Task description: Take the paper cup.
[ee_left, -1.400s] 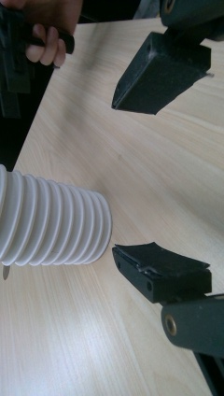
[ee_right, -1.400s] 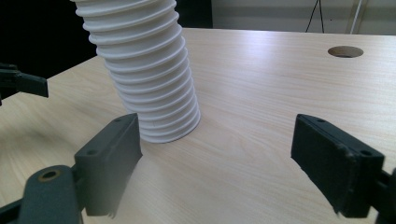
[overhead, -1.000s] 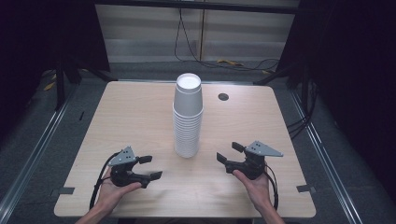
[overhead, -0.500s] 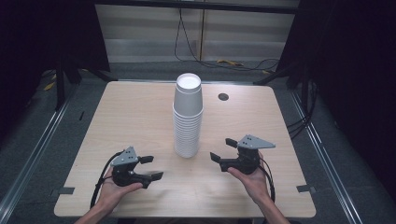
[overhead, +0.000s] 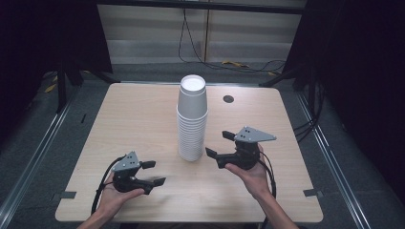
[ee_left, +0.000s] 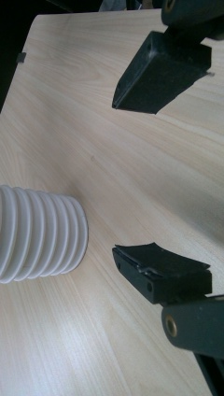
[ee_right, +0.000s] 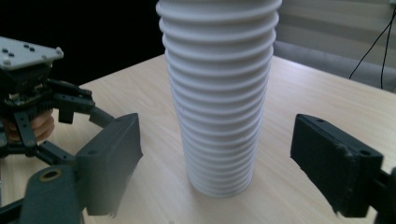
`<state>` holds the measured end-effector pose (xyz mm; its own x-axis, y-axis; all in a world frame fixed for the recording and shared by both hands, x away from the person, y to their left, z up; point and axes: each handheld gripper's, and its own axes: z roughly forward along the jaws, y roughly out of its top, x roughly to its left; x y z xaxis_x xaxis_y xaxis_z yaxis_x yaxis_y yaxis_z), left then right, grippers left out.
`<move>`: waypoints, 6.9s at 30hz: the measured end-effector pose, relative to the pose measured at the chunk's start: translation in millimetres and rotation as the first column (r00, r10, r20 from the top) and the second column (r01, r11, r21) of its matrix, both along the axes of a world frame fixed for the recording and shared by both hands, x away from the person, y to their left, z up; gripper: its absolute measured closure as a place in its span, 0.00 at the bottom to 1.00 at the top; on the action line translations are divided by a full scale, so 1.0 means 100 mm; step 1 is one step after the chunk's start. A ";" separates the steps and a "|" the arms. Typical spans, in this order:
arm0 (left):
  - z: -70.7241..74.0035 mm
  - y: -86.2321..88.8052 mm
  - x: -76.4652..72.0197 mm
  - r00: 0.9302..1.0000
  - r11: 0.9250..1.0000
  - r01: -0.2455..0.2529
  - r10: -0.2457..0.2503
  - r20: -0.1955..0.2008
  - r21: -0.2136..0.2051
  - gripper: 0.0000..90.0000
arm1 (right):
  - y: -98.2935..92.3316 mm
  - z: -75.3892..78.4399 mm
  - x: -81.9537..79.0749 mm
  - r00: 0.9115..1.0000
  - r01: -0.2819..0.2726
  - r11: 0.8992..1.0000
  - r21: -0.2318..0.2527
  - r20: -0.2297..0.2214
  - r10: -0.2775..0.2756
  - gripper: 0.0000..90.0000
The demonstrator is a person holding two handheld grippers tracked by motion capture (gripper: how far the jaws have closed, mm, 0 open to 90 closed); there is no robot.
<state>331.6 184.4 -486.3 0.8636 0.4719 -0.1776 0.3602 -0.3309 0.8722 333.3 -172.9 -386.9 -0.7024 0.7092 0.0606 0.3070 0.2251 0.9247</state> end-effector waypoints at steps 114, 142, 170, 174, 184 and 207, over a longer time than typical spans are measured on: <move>-0.04 -0.03 0.01 1.000 0.999 0.027 -0.027 -0.005 0.021 0.26 | 0.60 1.37 0.90 0.987 -0.155 0.988 -0.017 0.036 0.156 0.23; -0.04 -0.04 0.00 1.000 0.999 0.028 -0.028 -0.002 0.025 0.26 | 0.44 1.58 0.79 0.981 -0.152 0.976 0.159 0.144 0.129 0.24; -0.04 -0.04 0.01 1.000 0.999 0.014 -0.014 -0.002 0.032 0.23 | 0.04 1.67 0.63 0.983 -0.108 0.959 0.261 0.174 0.064 0.25; -0.03 -0.03 0.02 1.000 1.000 0.013 -0.013 -0.008 0.025 0.23 | -0.05 1.67 0.57 0.983 -0.091 0.962 0.256 0.177 0.046 0.25; -0.02 -0.09 -0.01 0.999 0.999 0.042 -0.042 -0.016 0.000 0.23 | -0.22 1.60 0.42 0.986 -0.073 0.969 0.234 0.161 0.036 0.25; 0.10 -0.13 -0.04 0.999 0.998 0.036 -0.035 0.013 -0.042 0.23 | -0.39 1.02 0.16 0.994 -0.074 0.982 0.176 0.090 0.059 0.25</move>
<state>327.8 171.1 -476.8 0.8819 0.4330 -0.1863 0.3382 -0.3058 0.8900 349.6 -211.7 -285.4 -0.7558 0.6434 0.1211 0.2163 0.0708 0.9737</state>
